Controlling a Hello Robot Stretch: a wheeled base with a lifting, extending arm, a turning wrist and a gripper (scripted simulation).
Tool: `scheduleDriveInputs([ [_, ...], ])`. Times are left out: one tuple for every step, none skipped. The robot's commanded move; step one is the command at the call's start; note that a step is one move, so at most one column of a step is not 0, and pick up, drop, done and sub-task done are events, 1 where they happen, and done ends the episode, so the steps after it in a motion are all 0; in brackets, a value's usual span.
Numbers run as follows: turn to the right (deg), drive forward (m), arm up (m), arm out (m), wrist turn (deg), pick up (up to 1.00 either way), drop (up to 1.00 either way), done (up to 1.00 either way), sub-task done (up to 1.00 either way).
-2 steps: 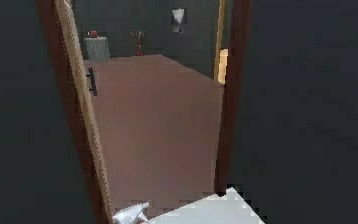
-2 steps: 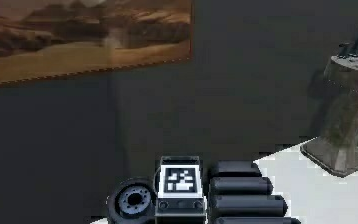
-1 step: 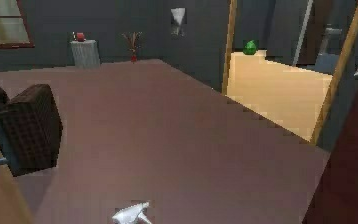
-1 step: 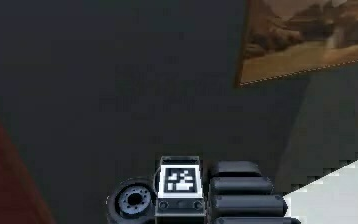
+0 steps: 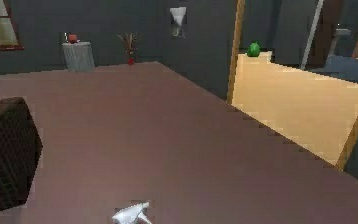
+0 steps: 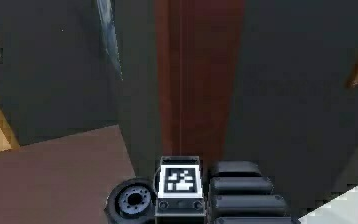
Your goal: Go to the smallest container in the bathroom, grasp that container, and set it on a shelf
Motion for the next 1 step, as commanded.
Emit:
scheduleDriveInputs([
  [21.0, 0.0, 0.0, 0.0, 0.0, 0.0, 0.0, 0.0, 0.0],
])
